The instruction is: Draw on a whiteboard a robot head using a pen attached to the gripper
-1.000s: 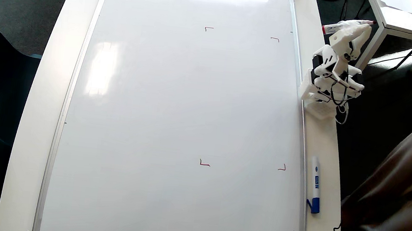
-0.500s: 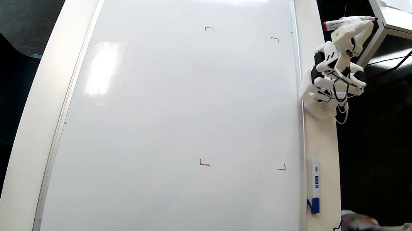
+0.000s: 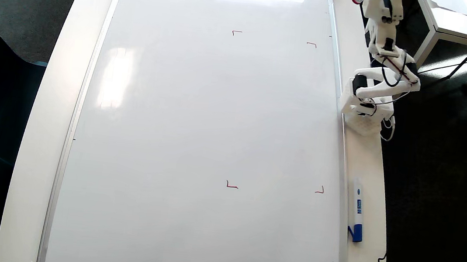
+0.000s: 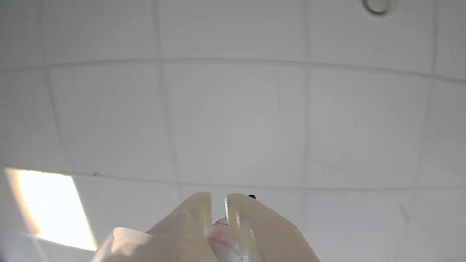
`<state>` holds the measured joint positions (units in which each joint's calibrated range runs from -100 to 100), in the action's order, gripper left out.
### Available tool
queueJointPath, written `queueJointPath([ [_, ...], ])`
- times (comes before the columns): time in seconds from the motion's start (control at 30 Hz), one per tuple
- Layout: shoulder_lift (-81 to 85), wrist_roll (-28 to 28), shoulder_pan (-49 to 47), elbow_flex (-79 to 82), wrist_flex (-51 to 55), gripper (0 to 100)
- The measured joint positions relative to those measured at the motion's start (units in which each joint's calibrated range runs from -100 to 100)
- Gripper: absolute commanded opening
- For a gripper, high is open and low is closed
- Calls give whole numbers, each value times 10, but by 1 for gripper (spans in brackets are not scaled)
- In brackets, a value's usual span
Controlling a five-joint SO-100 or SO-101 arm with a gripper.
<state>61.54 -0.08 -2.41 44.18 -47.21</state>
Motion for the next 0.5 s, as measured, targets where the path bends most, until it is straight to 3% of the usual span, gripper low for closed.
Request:
queueJointPath([
  [0.13,-36,3,0,-73,184,1],
  [0.3,-91,3,0,-171,508,1],
  [0.5,-199,3,1,-246,777,1],
])
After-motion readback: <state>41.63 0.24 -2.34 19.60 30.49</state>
